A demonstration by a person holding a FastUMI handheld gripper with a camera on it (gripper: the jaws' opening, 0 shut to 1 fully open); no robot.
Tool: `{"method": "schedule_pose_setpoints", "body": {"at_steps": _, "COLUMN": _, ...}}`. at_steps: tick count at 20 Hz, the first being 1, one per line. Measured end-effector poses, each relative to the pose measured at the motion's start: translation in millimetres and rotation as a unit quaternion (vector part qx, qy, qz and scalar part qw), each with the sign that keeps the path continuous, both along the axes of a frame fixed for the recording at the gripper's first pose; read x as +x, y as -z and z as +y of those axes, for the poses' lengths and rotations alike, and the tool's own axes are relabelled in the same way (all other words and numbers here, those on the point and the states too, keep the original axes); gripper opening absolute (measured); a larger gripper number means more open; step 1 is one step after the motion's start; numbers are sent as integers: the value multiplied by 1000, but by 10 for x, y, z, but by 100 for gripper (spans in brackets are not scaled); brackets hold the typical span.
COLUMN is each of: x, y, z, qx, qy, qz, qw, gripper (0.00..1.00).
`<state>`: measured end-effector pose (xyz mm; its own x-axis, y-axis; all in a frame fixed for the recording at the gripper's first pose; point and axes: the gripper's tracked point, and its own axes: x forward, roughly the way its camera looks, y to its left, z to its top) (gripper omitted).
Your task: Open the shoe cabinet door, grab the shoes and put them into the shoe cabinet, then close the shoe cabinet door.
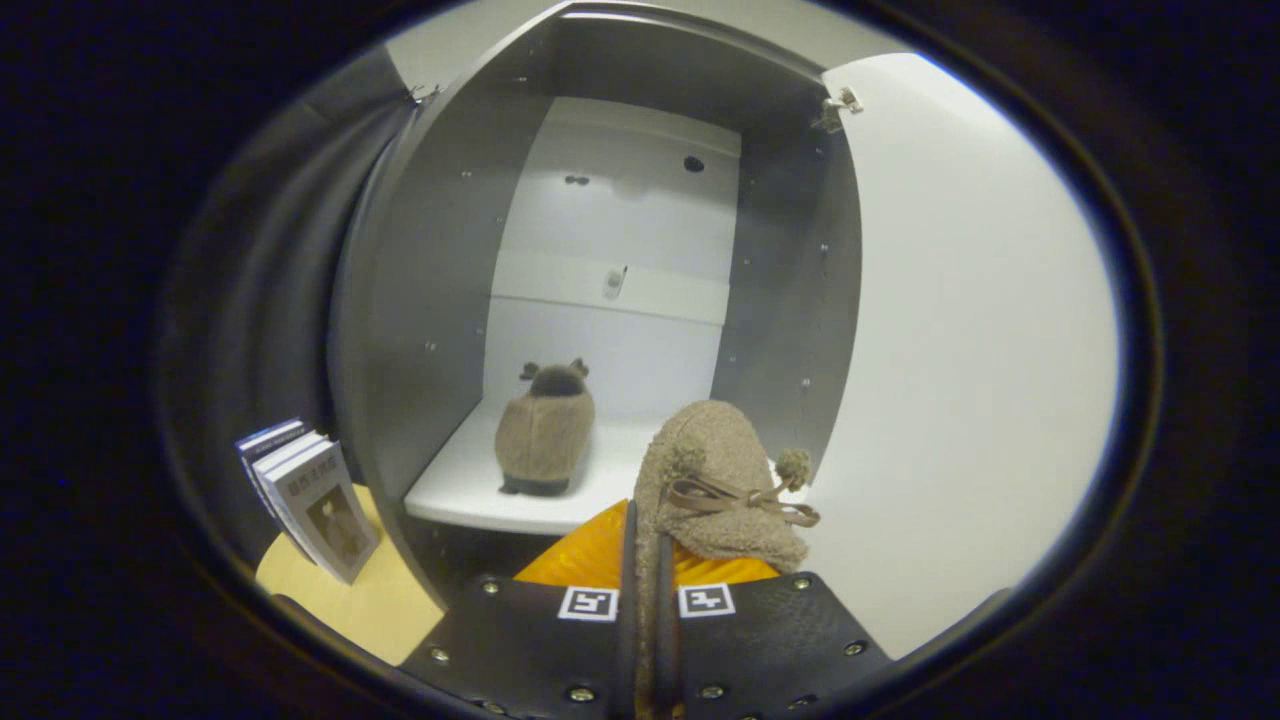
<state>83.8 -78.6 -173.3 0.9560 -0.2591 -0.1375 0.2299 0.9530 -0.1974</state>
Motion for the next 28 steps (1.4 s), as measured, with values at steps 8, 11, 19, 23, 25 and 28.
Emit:
{"method": "schedule_pose_setpoints", "body": {"at_steps": 8, "x": 1227, "y": -418, "z": -261, "qx": -11, "qy": -32, "qz": -36, "qw": 999, "gripper": 8}}
{"method": "schedule_pose_setpoints", "body": {"at_steps": 11, "x": 1543, "y": -335, "z": -348, "qx": -7, "qy": -38, "qz": -28, "qw": 999, "gripper": 8}}
{"method": "schedule_pose_setpoints", "body": {"at_steps": 19, "x": 1886, "y": -14, "z": -479, "qx": 1, "qy": -46, "qz": 8, "qw": 999, "gripper": 18}}
{"method": "schedule_pose_setpoints", "body": {"at_steps": 23, "x": 1914, "y": 5, "z": -487, "qx": 5, "qy": -44, "qz": 10, "qw": 999, "gripper": 25}}
{"method": "schedule_pose_setpoints", "body": {"at_steps": 25, "x": 1863, "y": -4, "z": -489, "qx": 6, "qy": -43, "qz": 15, "qw": 999, "gripper": 31}}
{"method": "schedule_pose_setpoints", "body": {"at_steps": 28, "x": 1832, "y": 16, "z": -428, "qx": 4, "qy": -47, "qz": 22, "qw": 999, "gripper": 44}}
